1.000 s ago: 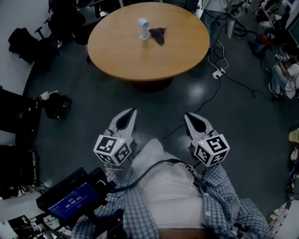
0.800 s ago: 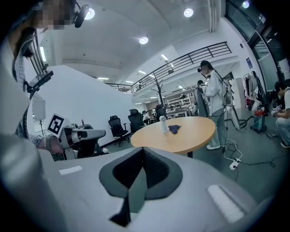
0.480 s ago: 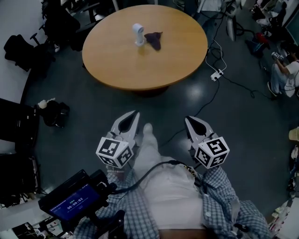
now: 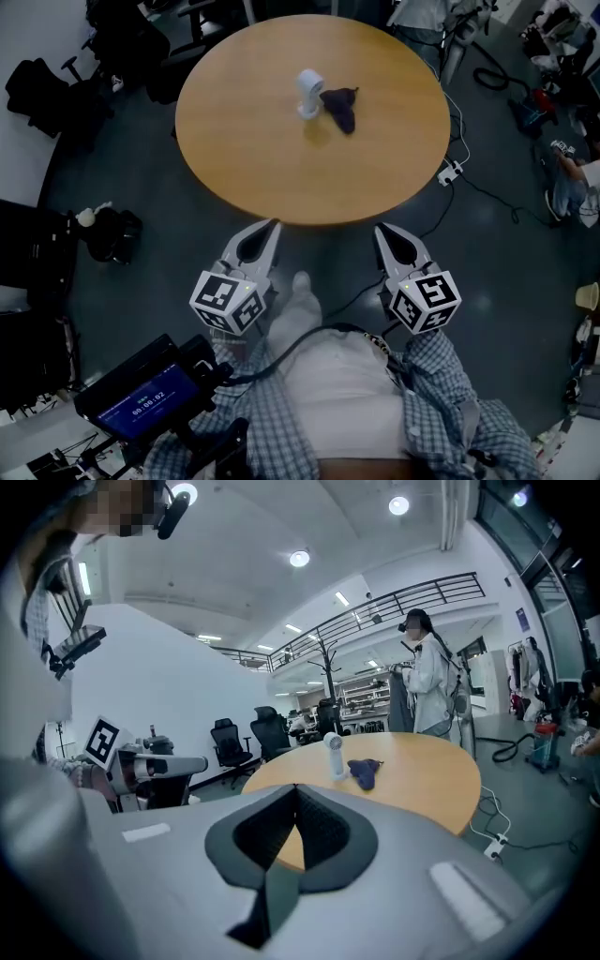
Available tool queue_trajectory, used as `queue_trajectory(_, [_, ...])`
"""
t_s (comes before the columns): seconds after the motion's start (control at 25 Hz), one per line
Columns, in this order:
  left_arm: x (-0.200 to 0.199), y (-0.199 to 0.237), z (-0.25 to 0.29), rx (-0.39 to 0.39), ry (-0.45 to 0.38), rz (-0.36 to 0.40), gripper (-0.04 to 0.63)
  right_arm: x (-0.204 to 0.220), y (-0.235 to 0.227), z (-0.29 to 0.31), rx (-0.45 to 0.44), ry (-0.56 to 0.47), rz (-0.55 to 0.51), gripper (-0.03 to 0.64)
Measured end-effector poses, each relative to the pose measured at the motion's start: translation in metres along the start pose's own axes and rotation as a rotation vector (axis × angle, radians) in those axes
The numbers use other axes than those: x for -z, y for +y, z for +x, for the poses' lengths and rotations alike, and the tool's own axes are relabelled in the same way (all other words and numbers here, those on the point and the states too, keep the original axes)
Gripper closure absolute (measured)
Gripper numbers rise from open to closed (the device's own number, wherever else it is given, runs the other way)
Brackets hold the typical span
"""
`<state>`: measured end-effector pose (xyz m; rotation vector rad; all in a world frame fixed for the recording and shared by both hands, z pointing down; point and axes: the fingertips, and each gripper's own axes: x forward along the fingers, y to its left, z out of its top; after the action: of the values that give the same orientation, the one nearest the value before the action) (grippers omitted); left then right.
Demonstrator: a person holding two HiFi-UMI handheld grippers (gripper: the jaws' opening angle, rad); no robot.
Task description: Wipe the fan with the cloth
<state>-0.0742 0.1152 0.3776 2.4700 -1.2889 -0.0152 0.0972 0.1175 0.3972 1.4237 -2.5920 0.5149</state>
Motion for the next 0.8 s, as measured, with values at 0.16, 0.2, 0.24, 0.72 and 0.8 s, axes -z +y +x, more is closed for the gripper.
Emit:
queue_trajectory(0.16, [-0.015, 0.031, 0.023, 0.02, 0.015, 0.021, 0.597, -0.011, -0.006, 0.04, 0.025, 0.001, 0.022, 0.614])
queue_trajectory(0.2, [-0.016, 0.037, 0.029, 0.028, 0.025, 0.033, 0.595, -0.011, -0.008, 0.049, 0.033, 0.003, 0.027, 0.614])
queue_trajectory(0.24, [-0.017, 0.043, 0.035, 0.036, 0.036, 0.041, 0.595, -0.011, -0.008, 0.057, 0.039, 0.006, 0.029, 0.614])
queue_trajectory(0.72, [-0.013, 0.067, 0.106, 0.117, 0.111, 0.004, 0.597, -0.014, -0.053, 0.114, 0.06, 0.1, 0.037, 0.614])
queue_trajectory(0.8, [-0.016, 0.068, 0.122, 0.125, 0.106, 0.011, 0.596, -0.021, -0.063, 0.125, 0.046, 0.105, 0.005, 0.614])
